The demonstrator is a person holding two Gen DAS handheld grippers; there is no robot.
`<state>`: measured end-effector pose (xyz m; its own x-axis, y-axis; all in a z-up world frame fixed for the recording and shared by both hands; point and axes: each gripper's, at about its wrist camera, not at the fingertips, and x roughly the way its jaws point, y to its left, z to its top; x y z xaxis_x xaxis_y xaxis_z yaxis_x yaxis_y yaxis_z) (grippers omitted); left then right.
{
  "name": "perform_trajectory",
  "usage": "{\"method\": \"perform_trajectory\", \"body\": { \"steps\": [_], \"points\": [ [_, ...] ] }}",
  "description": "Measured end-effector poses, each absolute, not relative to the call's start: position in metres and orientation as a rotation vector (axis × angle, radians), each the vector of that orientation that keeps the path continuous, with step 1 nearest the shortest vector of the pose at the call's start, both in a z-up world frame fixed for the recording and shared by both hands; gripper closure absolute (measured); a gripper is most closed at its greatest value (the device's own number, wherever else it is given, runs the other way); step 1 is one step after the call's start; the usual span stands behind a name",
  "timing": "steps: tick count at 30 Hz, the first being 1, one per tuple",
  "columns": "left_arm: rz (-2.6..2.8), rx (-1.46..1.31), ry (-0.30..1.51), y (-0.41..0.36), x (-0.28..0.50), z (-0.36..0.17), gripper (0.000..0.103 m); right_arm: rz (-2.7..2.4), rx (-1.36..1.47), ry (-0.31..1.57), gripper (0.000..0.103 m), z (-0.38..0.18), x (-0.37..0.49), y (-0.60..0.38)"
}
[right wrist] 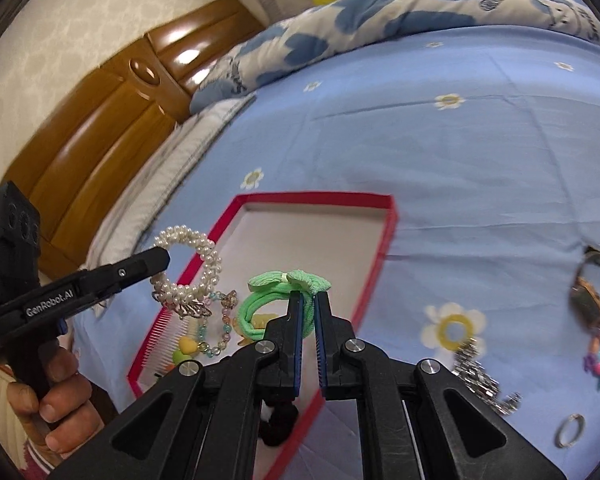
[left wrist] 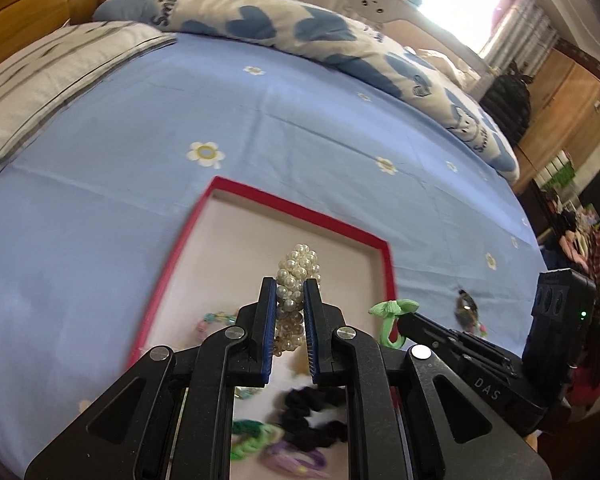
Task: Organize jewelry
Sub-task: 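Carry the pearl bracelet and green hair tie over the red tray with both tools, then open both tools to drop the pearl bracelet and green hair tie into the tray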
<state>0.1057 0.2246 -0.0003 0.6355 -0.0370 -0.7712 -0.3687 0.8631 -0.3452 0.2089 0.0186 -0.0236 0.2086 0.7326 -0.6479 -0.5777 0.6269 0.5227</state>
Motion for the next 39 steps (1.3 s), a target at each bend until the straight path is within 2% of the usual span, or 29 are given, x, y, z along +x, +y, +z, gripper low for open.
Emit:
{"method": "perform_trajectory", "body": {
  "steps": [9,23,25,29,31,33,37,39],
  "points": [
    [0.251,-0.541,0.932,0.245,0.120,-0.034,0.092,0.894,0.064,1.056,0.096,-0.041,0.221,0.054],
    [0.313,-0.516,1.001,0.252,0.126,-0.052,0.091,0.895,-0.038,1.096,0.092,-0.053,0.223,0.072],
    [0.326,-0.514,1.018,0.253,0.126,-0.057,0.091,0.897,-0.032,1.095,0.089,-0.052,0.222,0.070],
    [0.334,-0.524,1.037,0.255,0.126,-0.062,0.091,0.909,-0.009,1.084,0.069,-0.048,0.220,0.068],
    [0.338,-0.527,1.041,0.255,0.126,-0.061,0.091,0.909,0.001,1.082,0.066,-0.046,0.220,0.065],
    [0.340,-0.517,1.044,0.253,0.126,-0.060,0.089,0.906,0.013,1.080,0.066,-0.045,0.220,0.062],
    [0.342,-0.510,1.053,0.252,0.126,-0.056,0.073,0.904,0.060,1.071,0.066,-0.037,0.221,0.051],
    [0.347,-0.514,1.049,0.251,0.124,-0.053,0.062,0.902,0.086,1.058,0.062,-0.031,0.219,0.041]
  ]
}}
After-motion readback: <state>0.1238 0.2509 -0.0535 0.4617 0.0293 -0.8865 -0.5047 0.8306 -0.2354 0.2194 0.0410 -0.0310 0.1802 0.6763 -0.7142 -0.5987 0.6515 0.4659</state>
